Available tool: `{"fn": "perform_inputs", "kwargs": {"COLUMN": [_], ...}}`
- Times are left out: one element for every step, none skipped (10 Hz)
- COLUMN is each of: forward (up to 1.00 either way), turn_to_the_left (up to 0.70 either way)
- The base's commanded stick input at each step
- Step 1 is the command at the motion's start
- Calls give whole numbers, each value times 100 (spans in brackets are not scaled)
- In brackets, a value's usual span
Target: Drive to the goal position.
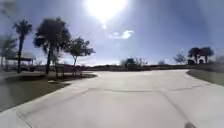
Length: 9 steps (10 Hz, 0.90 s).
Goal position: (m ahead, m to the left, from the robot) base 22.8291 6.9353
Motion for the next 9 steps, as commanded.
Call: {"fn": "perform_inputs", "kwargs": {"forward": [85,85,85,85,85,85,85,85,85], "turn_to_the_left": [0,0,0,0,0,0,0,0,0]}}
